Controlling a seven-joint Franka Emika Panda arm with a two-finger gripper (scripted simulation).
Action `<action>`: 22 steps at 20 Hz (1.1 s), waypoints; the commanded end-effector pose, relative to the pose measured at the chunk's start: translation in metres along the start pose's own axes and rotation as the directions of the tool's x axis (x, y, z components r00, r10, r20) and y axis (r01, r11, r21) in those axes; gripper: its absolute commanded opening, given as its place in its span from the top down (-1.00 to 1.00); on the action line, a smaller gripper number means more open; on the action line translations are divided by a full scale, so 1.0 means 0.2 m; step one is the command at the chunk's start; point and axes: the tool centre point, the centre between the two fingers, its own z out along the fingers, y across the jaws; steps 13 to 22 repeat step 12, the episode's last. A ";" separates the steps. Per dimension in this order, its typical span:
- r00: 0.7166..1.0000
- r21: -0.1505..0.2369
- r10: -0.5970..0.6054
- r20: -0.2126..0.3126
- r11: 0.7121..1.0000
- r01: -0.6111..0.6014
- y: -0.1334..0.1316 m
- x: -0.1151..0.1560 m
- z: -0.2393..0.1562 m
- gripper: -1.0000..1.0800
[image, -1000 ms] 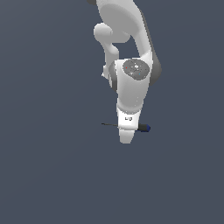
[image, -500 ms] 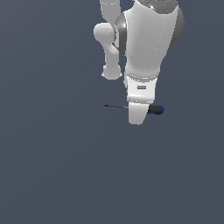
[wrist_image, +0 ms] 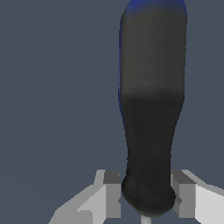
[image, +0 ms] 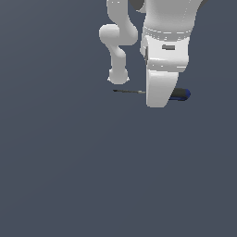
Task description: Pick up the object and move it to a goal position.
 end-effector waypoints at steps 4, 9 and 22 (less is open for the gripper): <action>1.000 0.001 0.001 0.000 1.000 -0.001 0.00 0.02 -0.13 1.00; 1.000 0.000 0.002 0.000 1.000 -0.002 0.01 0.02 -0.18 1.00; 1.000 0.000 0.002 0.000 1.000 -0.002 0.01 0.02 -0.18 1.00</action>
